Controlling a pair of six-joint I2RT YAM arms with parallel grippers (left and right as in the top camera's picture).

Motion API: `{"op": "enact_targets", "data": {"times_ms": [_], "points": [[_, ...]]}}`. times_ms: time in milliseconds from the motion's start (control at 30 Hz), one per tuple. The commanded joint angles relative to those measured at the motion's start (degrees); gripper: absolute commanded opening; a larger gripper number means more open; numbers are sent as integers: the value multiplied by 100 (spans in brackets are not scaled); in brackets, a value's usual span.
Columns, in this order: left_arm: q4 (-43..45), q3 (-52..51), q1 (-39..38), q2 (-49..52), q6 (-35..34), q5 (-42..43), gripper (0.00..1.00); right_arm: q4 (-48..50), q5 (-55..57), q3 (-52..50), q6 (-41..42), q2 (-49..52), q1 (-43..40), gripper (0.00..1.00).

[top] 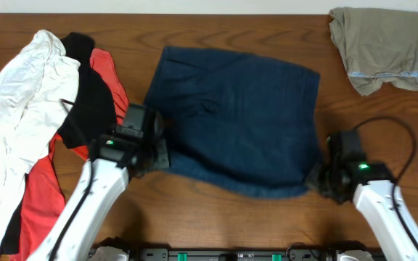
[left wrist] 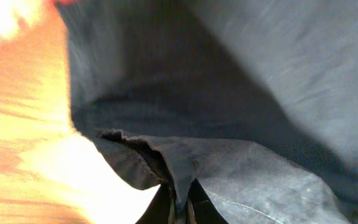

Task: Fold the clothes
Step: 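Lift the bottom hem with both grippers and fold it up toward the waistband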

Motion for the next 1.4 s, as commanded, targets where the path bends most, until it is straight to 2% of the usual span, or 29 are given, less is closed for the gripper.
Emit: {"op": "enact_targets", "data": {"times_ms": [0, 300, 500, 633, 767, 933, 1067, 1367], "points": [[-227, 586, 35, -483, 81, -525, 6, -411, 107, 870, -704, -323, -354, 1], [-953, 1322, 35, -1537, 118, -1235, 6, -2033, 105, 2428, -1475, -826, -850, 1], [-1069, 1646, 33, -2277, 120, -1233, 6, -2496, 0, 2546, -1576, -1202, -850, 1], [-975, 1637, 33, -2332, 136, -1235, 6, -2472, 269, 2544, -1574, -1255, -850, 1], [-785, 1622, 33, -1825, 258, -1235, 6, -2251, 704, 2516, -1554, -1145, -850, 1], [-269, 1622, 33, -682, 365, -1231, 6, -1725, 1060, 2420, -1427, -807, -850, 1], [678, 1622, 33, 328, 660, -1231, 6, -1198, 1102, 2238, -1427, -444, -852, 1], [3357, 1622, 17, 2004, 660, -1226, 6, 52, 1399, 2028, -1429, 678, -1099, 1]]}}
